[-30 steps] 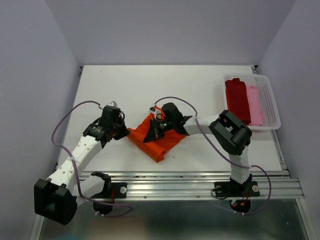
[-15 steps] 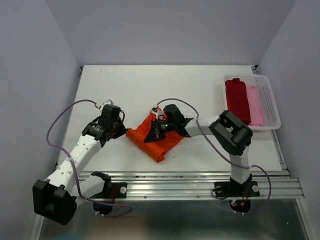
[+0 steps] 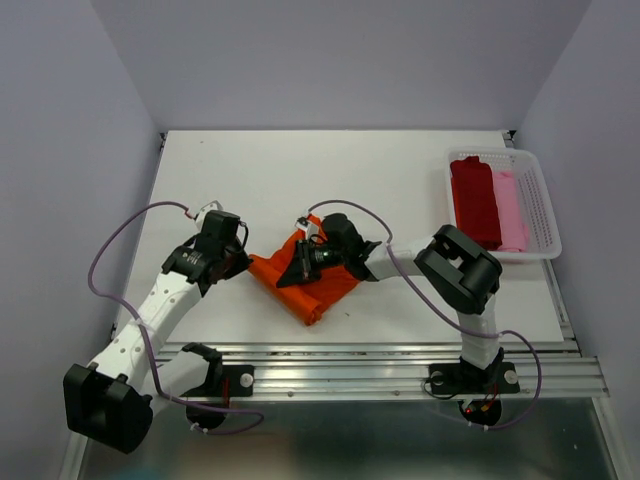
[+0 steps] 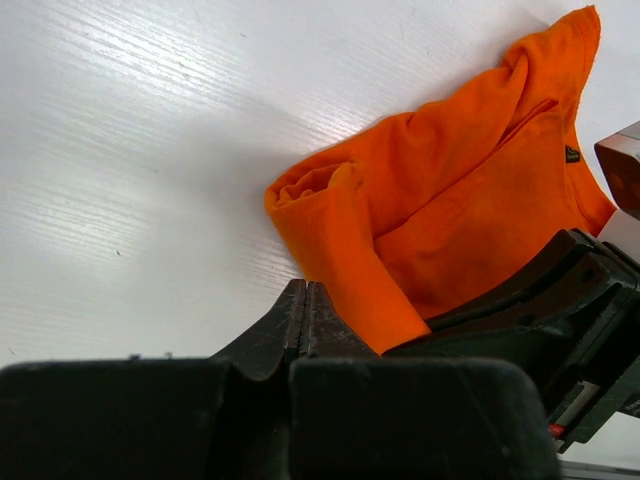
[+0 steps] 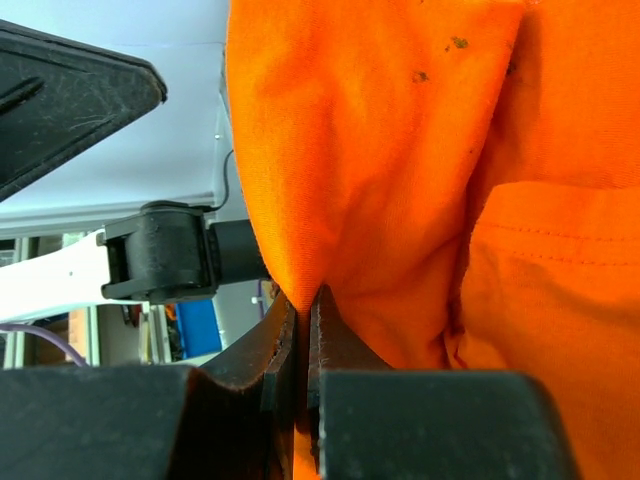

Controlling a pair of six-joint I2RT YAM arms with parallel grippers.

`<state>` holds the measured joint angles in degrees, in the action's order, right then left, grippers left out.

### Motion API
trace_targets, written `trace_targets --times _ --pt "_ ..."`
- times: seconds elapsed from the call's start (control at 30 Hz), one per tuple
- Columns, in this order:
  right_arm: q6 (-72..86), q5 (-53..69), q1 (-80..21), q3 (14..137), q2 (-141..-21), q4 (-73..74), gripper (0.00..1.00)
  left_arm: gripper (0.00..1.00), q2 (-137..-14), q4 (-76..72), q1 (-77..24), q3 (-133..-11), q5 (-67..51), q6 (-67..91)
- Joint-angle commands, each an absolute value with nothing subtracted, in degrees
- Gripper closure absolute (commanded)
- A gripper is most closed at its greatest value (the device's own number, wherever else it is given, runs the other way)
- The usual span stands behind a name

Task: Roll the t-shirts
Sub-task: Roll the T-shirt to the center of the board.

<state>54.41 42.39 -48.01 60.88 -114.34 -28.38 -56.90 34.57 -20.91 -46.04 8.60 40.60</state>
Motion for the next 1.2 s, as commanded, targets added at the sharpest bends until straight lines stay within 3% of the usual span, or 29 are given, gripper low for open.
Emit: trace_targets --times 0.0,0.57,1.17 --pt "57.13 41.75 -48.96 60.47 -114.34 -35.06 0.99 1.0 -55.37 35.33 -21.09 -47.81 9.84 41.04" --pt "62.93 43.95 -48.96 58.27 -117.25 -43.07 0.99 1.0 -55.98 29.09 -21.18 -42.63 1.68 42.01" --pt "62.05 43.86 -48.43 56.43 -118.04 -43.07 0.99 1.0 -57.04 28.65 -23.03 -40.61 2.02 43.07"
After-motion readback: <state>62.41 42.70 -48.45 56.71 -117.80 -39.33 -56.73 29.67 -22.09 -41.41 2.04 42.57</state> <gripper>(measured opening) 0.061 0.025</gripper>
